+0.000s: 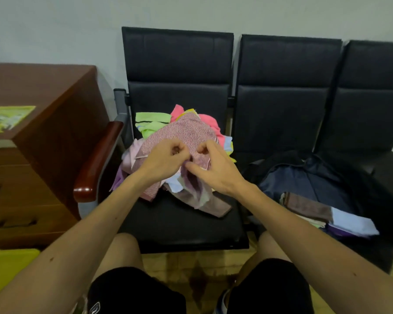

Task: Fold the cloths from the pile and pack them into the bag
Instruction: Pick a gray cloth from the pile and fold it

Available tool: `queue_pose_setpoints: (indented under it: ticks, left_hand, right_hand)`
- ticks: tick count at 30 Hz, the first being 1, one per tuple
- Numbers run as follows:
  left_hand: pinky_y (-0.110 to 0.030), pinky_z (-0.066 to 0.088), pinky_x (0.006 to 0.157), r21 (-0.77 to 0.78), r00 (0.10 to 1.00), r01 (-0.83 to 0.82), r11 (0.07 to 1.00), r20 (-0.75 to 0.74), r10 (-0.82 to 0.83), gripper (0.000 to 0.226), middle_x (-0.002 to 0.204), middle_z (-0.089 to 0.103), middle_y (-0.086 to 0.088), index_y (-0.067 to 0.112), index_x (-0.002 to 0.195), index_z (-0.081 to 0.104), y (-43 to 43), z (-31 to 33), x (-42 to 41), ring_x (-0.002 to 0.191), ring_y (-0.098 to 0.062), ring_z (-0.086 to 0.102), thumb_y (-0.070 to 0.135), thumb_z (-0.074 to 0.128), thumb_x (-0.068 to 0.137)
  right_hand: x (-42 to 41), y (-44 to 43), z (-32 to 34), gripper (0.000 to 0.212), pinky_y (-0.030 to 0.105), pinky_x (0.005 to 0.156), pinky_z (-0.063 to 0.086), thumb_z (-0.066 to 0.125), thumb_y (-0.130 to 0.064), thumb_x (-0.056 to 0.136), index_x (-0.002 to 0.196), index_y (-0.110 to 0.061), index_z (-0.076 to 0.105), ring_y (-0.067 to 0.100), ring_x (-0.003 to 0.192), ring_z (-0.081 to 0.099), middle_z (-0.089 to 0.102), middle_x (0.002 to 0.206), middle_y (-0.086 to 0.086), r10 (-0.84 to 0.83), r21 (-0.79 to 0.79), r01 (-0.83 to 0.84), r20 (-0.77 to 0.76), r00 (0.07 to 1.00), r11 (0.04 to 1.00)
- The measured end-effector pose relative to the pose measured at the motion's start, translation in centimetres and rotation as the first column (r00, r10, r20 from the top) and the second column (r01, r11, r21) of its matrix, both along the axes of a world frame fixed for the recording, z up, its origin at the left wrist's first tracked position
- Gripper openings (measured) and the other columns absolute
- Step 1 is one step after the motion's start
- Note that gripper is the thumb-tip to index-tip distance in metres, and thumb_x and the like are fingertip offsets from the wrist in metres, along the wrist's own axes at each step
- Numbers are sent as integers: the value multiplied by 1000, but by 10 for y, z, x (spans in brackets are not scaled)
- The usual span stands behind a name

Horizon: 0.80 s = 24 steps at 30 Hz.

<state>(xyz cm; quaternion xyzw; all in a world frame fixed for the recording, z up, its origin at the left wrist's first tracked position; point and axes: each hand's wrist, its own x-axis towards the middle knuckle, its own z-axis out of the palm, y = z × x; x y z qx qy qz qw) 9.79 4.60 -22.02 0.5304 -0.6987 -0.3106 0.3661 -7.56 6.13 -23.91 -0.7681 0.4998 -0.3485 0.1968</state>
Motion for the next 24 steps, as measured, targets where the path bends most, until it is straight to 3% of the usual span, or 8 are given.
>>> queue_pose_setpoints:
  ticks: [2, 5, 9, 13, 15, 18, 21, 24]
  left_hand:
    - [-13, 37, 52, -54, 999, 14, 998, 30, -13, 12, 56, 56, 9, 2, 74, 64, 8, 13, -8, 48, 2, 46, 2, 58, 85]
    - [-14, 37, 54, -115, 999, 37, 993, 25, -34, 13, 61, 54, 2, -2, 75, 61, 17, 26, -14, 51, 0, 43, 0, 57, 87]
    - [-20, 40, 61, -108, 998, 60, 992, 18, -58, 11, 67, 57, -6, -3, 80, 60, 26, 29, -10, 59, -7, 47, 1, 56, 89]
    - [-23, 49, 63, -67, 990, 106, 992, 105, -99, 12, 55, 58, 3, 4, 80, 64, 32, 29, 2, 54, -4, 52, -1, 59, 89]
    - [-19, 52, 61, -27, 980, 163, 986, 120, -159, 14, 60, 63, -4, 4, 80, 68, 34, 26, 9, 55, -3, 57, -4, 62, 89]
    - [-19, 56, 65, 55, 958, 232, 971, 159, -238, 8, 77, 72, -14, 3, 94, 74, 33, 18, 20, 66, -15, 69, -1, 68, 90]
    - [-23, 59, 74, 150, 902, 259, 954, 316, -294, 17, 90, 75, -8, 10, 105, 75, 28, 3, 29, 78, -18, 72, 4, 66, 93]
    - [-30, 57, 70, 220, 892, 281, 934, 298, -339, 30, 78, 71, -1, 24, 80, 72, 29, -9, 29, 67, -10, 62, 2, 59, 96]
  right_hand:
    - [-4, 8, 3, 34, 25, 80, 42, 72, -37, 85, 103, -15, 53, 11, 96, 50, 58, 104, -4, -27, -12, 27, -19, 999, 1000]
    - [-13, 15, -3, 17, 31, 69, 36, 65, -18, 85, 91, -19, 49, 16, 83, 49, 58, 94, -3, -97, -11, 96, -92, 991, 995]
    - [-28, 29, -16, 15, 35, 63, 30, 58, -8, 82, 84, -17, 47, 21, 76, 42, 52, 82, -2, -151, 41, 160, -175, 973, 986]
    - [-59, 29, -23, 13, 37, 67, 43, 56, -7, 85, 85, -19, 59, 29, 83, 57, 65, 90, 4, -143, 177, 199, -288, 947, 964]
    - [-79, 26, -19, 18, 42, 75, 52, 57, -9, 87, 95, -21, 67, 28, 90, 62, 69, 99, 5, -174, 203, 244, -307, 935, 948]
    - [-104, 24, -6, 13, 45, 75, 56, 63, -12, 88, 94, -17, 73, 23, 85, 66, 71, 92, 4, -206, 192, 258, -255, 945, 947]
    - [-118, 26, 7, 12, 38, 68, 54, 67, -22, 92, 90, -12, 73, 25, 80, 66, 71, 84, 6, -211, 206, 247, -182, 960, 947]
    - [-123, 31, 10, 24, 30, 64, 54, 63, -26, 96, 91, -5, 73, 25, 72, 67, 71, 81, 14, -190, 283, 198, -55, 980, 938]
